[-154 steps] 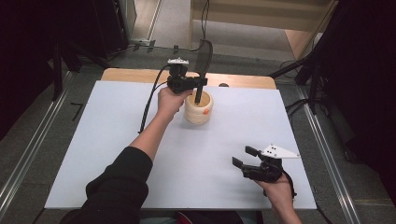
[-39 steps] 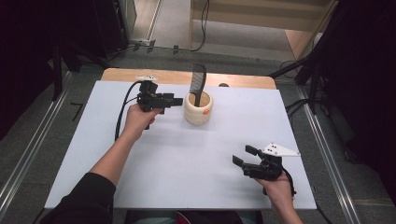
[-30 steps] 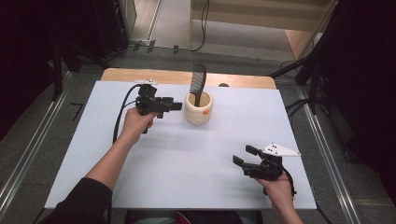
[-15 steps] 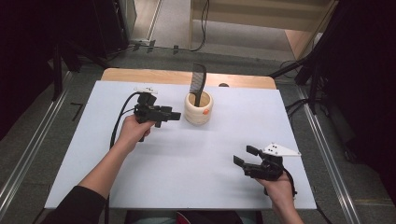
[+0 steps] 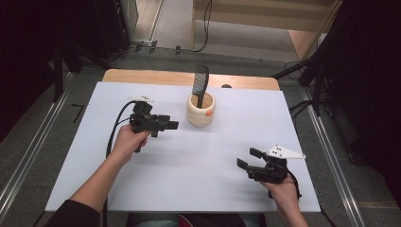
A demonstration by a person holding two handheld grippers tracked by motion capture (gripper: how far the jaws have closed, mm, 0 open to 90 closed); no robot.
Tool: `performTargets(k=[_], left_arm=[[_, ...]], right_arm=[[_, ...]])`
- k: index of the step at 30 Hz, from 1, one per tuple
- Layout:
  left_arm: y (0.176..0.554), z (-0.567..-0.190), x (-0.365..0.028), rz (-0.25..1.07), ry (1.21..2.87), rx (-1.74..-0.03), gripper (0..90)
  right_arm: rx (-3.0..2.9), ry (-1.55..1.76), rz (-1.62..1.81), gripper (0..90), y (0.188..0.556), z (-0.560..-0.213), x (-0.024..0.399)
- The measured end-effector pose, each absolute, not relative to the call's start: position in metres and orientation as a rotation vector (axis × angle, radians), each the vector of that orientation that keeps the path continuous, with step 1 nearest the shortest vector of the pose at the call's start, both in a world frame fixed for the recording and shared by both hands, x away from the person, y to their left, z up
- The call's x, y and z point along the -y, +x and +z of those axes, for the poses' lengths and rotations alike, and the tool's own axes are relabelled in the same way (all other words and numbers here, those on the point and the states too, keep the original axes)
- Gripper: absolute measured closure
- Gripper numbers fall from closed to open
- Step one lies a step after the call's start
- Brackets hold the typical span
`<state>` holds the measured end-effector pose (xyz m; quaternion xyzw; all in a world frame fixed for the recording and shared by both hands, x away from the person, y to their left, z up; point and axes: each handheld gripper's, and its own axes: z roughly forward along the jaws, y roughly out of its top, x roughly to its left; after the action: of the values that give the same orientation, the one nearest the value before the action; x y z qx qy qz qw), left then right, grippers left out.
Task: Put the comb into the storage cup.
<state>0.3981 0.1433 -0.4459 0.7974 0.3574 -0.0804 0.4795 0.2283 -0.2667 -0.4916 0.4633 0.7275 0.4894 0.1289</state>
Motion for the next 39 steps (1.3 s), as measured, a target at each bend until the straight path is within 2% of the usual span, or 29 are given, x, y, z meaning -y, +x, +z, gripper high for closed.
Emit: performTargets(k=[39], left_arm=[[0.333, -0.45, -0.178, -0.148, 1.992, -0.877, 32.4]], right_arm=[[-2.146, 1.346, 1.402, 22.6, 0.226, -0.491, 0.273]])
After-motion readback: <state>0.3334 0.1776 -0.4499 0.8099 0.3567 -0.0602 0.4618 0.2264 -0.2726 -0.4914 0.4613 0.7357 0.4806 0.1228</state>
